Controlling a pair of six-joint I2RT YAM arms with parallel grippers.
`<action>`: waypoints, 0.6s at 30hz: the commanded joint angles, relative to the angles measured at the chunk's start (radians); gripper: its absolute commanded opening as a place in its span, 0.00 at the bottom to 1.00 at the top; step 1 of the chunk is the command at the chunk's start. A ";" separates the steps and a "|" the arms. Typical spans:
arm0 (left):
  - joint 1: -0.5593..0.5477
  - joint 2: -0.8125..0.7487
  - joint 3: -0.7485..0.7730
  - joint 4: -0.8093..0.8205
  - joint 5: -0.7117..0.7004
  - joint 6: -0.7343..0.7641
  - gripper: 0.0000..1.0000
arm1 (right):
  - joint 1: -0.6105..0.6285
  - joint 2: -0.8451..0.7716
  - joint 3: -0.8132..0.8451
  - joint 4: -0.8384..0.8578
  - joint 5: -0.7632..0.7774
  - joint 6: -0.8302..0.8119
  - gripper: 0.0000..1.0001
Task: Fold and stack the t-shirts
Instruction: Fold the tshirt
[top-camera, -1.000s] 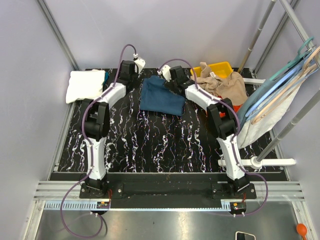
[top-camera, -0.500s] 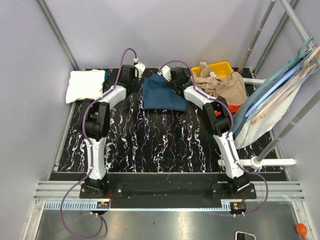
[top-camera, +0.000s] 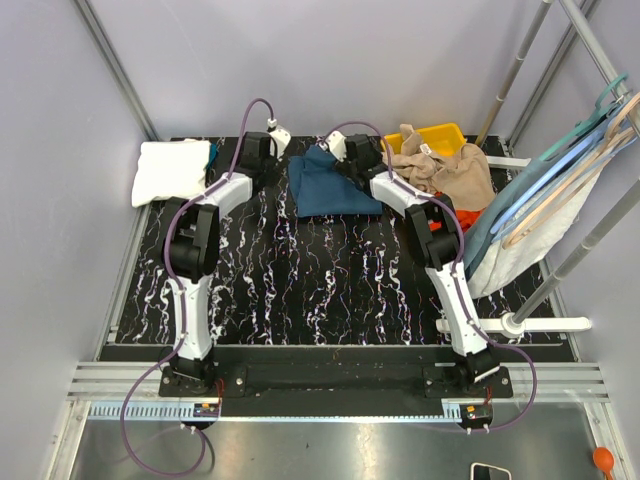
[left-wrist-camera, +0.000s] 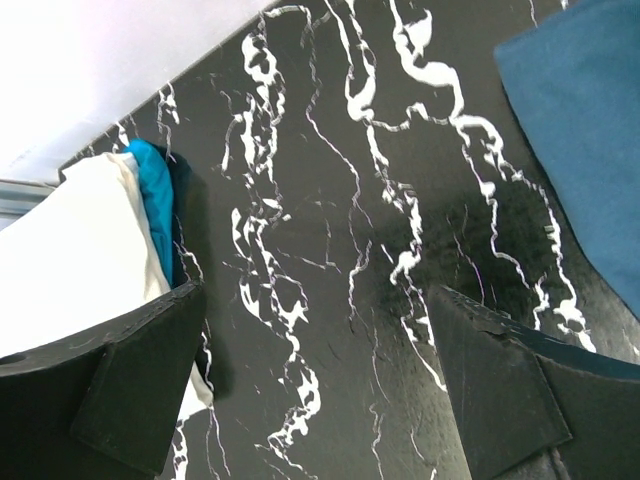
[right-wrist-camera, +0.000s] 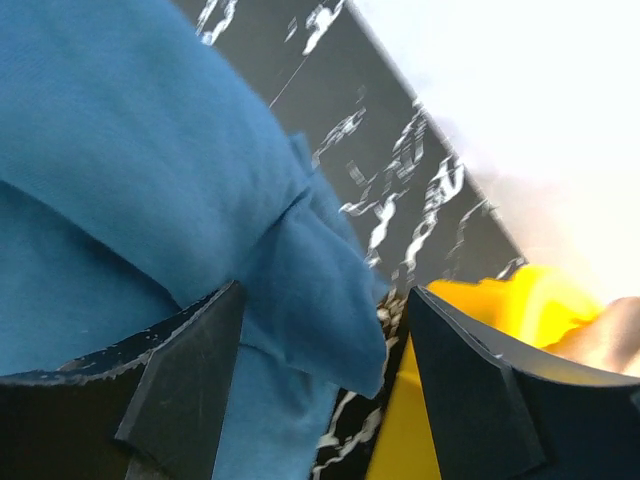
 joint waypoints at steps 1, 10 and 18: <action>-0.003 -0.080 -0.037 0.047 0.005 0.003 0.99 | 0.011 -0.064 -0.119 -0.016 -0.062 0.032 0.77; -0.003 -0.166 -0.164 0.089 -0.010 0.043 0.99 | 0.096 -0.179 -0.397 0.064 -0.096 -0.014 0.76; 0.000 -0.236 -0.243 0.069 -0.006 0.092 0.99 | 0.158 -0.326 -0.490 -0.071 -0.153 -0.021 0.76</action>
